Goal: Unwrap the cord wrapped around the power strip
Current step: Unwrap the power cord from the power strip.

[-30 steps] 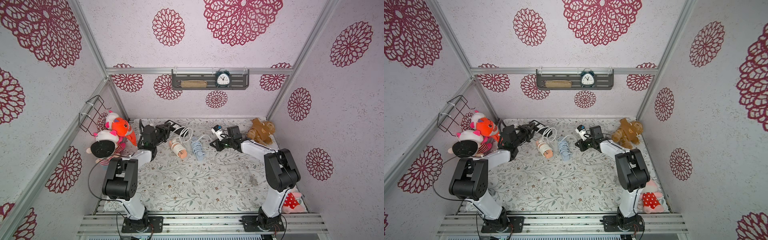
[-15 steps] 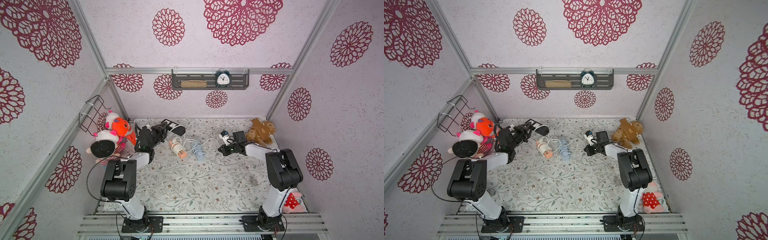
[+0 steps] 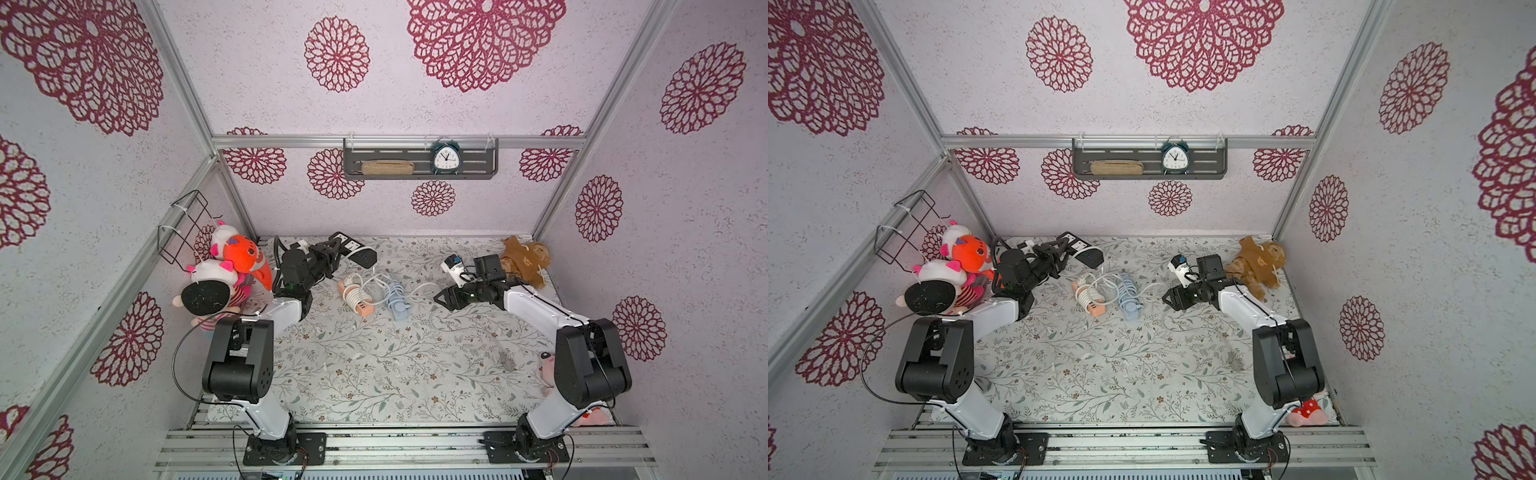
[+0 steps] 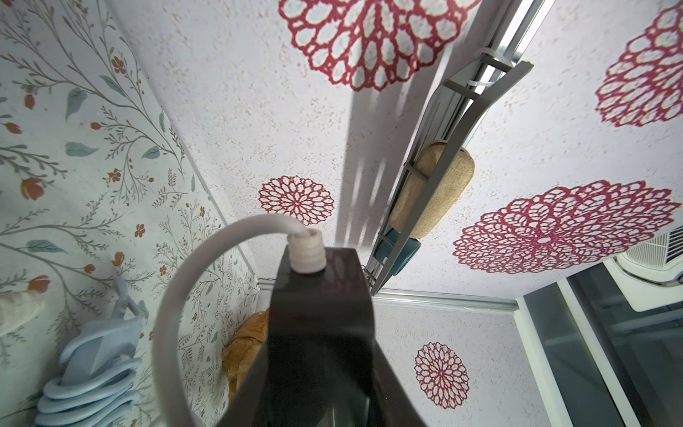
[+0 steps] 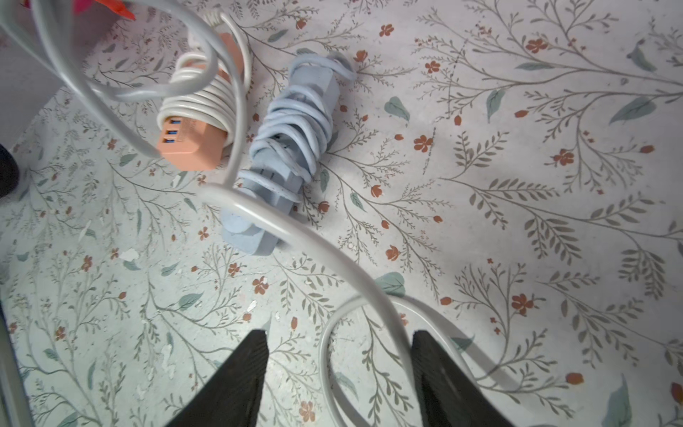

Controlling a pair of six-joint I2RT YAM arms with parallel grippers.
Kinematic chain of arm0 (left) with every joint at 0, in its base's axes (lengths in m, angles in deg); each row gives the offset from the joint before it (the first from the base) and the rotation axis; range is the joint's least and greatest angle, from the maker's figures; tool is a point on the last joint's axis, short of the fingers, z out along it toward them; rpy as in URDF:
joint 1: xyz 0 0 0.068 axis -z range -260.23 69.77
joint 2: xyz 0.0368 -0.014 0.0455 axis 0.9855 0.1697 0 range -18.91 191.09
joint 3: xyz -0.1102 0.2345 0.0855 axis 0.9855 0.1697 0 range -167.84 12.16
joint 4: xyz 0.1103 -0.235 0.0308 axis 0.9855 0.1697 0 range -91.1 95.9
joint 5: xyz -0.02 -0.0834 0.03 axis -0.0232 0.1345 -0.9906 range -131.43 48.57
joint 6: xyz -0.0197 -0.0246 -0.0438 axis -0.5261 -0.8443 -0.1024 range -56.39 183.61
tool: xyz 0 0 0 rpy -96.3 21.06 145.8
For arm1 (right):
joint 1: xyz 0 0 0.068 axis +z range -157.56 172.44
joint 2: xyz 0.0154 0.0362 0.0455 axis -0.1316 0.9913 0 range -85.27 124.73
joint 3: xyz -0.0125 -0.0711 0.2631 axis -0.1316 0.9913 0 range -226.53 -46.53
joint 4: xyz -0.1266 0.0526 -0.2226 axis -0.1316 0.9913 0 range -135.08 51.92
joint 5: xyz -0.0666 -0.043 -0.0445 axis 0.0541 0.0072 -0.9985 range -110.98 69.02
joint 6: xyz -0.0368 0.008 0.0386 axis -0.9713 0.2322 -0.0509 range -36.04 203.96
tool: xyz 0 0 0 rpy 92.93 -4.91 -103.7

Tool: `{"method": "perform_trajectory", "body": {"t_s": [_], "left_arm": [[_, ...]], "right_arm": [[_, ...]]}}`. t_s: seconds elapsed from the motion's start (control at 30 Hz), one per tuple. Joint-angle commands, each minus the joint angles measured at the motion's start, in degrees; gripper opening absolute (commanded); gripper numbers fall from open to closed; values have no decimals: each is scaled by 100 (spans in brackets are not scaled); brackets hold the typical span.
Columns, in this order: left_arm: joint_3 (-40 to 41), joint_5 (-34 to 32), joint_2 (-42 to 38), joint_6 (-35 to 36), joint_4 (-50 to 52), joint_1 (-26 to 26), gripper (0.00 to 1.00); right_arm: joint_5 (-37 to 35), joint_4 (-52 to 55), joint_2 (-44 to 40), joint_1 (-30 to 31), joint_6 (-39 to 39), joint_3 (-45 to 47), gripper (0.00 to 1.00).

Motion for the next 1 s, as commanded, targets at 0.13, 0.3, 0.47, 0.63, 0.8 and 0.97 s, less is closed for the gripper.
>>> {"method": "perform_trajectory", "body": {"t_s": [0.13, 0.3, 0.47, 0.63, 0.8, 0.97], "left_arm": [[-393, 203, -230, 158, 129, 86, 0], [-561, 272, -316, 300, 365, 142, 0], [-666, 289, -439, 400, 599, 151, 0], [-671, 220, -513, 288, 501, 151, 0], [-767, 151, -462, 271, 450, 210, 0], [-765, -4, -395, 287, 411, 308, 0]], "right_arm": [[387, 526, -51, 224, -234, -819, 73], [15, 572, 340, 589, -334, -1084, 73], [191, 78, 584, 772, 20, -1224, 72], [-128, -138, 854, 883, 384, -1124, 60], [-91, -581, 846, 845, 1036, -898, 54], [-189, -1512, 890, 1051, 2360, -619, 61]]}}
